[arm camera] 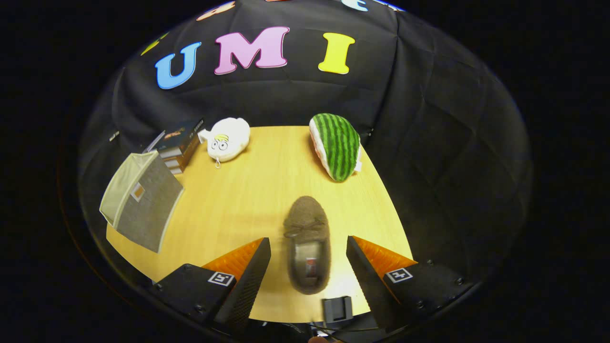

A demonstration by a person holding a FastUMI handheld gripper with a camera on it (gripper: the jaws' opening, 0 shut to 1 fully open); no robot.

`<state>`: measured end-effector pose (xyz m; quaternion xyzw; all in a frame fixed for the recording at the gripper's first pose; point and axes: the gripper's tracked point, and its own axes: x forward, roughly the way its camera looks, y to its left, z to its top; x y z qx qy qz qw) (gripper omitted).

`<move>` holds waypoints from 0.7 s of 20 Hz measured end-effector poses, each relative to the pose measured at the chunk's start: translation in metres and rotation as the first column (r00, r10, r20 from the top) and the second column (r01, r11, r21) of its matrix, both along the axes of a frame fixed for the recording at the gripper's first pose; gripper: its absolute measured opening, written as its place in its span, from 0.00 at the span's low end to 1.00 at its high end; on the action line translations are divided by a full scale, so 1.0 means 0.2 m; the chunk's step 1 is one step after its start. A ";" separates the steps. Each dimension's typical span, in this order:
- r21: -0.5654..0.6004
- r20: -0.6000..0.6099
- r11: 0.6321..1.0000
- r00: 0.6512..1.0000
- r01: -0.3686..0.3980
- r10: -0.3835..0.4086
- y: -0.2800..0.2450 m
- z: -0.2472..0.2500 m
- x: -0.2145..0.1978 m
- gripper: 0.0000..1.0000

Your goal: Open the storage box then place both shoes into the box .Put the left shoe in first, then the right shoe, with the right side of both shoes facing outward in a uniform manner.

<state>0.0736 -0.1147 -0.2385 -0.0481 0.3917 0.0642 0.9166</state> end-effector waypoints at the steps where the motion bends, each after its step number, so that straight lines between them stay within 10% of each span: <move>1: -0.039 -0.020 0.999 0.999 -0.026 0.025 -0.06 -0.06 0.02 0.97; 8: -0.081 -0.193 0.983 0.970 -0.166 0.148 -0.20 -0.46 0.13 0.99; 14: 0.046 -0.266 0.991 0.954 -0.128 0.136 -0.13 -0.64 0.26 0.93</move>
